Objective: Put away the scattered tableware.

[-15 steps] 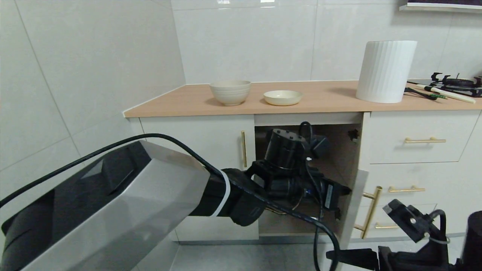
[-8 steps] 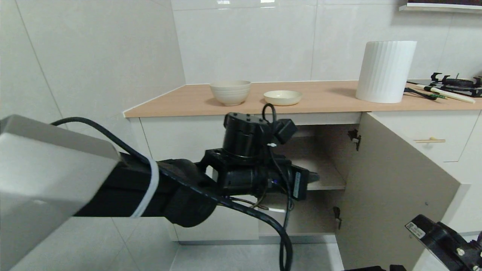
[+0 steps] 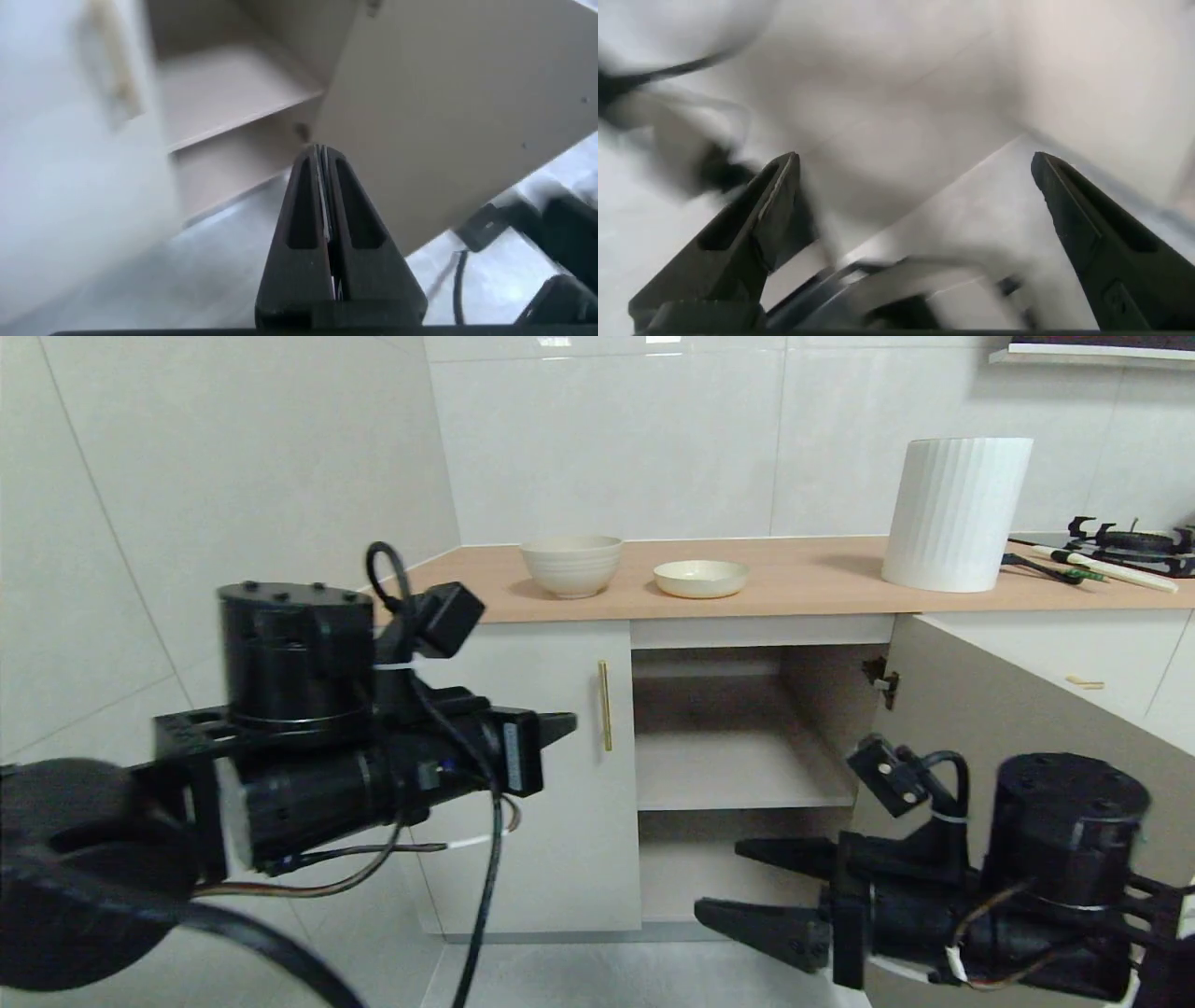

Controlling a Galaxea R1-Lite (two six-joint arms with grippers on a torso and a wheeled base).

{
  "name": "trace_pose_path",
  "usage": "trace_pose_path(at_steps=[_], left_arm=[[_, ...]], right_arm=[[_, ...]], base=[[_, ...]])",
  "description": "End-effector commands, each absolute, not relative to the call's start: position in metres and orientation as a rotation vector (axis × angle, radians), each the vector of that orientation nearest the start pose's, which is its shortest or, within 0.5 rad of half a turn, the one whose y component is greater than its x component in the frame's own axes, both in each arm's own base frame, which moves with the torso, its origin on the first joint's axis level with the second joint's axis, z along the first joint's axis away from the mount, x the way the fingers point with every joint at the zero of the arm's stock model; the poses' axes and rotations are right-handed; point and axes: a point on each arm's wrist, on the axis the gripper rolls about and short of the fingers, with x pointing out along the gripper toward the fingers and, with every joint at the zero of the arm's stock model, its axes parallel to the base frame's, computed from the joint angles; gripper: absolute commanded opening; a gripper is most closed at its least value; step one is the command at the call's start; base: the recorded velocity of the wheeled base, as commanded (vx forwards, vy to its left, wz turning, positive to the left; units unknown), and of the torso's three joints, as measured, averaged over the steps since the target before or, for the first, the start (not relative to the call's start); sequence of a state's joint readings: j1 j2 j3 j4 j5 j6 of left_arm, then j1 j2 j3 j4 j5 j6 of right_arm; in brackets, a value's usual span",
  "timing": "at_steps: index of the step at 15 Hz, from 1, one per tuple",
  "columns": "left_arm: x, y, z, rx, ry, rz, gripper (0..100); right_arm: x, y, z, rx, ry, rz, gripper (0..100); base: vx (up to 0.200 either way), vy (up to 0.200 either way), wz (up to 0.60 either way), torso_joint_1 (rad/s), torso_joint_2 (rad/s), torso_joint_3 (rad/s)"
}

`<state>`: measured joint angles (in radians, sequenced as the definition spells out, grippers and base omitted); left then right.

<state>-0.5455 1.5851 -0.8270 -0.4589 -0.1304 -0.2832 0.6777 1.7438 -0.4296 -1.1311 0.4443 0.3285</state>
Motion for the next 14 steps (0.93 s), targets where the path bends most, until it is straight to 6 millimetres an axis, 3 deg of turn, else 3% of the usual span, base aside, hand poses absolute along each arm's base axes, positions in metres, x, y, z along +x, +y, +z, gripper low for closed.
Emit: trace_pose_path(at_steps=[1, 2, 4, 5, 6, 7, 8, 10, 14], left_arm=[[0.198, -0.092, 0.217, -0.247, 0.309, -0.532, 0], [0.193, -0.082, 0.220, -0.258, 0.292, -0.529, 0], [0.185, -0.075, 0.223, -0.271, 0.280, -0.564, 0], [0.183, -0.072, 0.224, -0.273, 0.276, -0.572, 0], [0.184, -0.072, 0.224, -0.274, 0.276, -0.566, 0], [0.186, -0.070, 0.226, -0.276, 0.267, -0.553, 0], [0.189, -0.068, 0.231, -0.278, 0.252, -0.545, 100], [0.195, -0.067, 0.237, -0.279, 0.236, -0.535, 100], [0.201, -0.066, 0.231, -0.290, 0.251, -0.515, 100]], right_arm=[[0.259, 0.217, 0.089, 0.139, 0.402, 0.865, 100], [0.271, 0.233, 0.091, 0.117, 0.362, 0.754, 100], [0.279, 0.241, 0.113, 0.132, 0.300, 0.728, 100], [0.269, 0.233, 0.150, 0.129, 0.307, 0.730, 100], [0.260, 0.225, 0.168, 0.116, 0.339, 0.726, 100], [0.242, 0.210, 0.201, 0.097, 0.401, 0.722, 100], [0.233, 0.202, 0.215, 0.089, 0.434, 0.727, 100], [0.219, 0.190, 0.230, 0.090, 0.441, 0.737, 100], [0.215, 0.171, 0.237, 0.101, 0.443, 0.685, 100]], base=[[0.000, 0.000, 0.00, 0.000, 0.00, 0.000], [0.000, 0.000, 0.00, 0.000, 0.00, 0.000], [0.000, 0.000, 0.00, 0.000, 0.00, 0.000], [0.000, 0.000, 0.00, 0.000, 0.00, 0.000], [0.000, 0.000, 0.00, 0.000, 0.00, 0.000], [0.000, 0.000, 0.00, 0.000, 0.00, 0.000], [0.000, 0.000, 0.00, 0.000, 0.00, 0.000], [0.000, 0.000, 0.00, 0.000, 0.00, 0.000], [0.000, 0.000, 0.00, 0.000, 0.00, 0.000]])
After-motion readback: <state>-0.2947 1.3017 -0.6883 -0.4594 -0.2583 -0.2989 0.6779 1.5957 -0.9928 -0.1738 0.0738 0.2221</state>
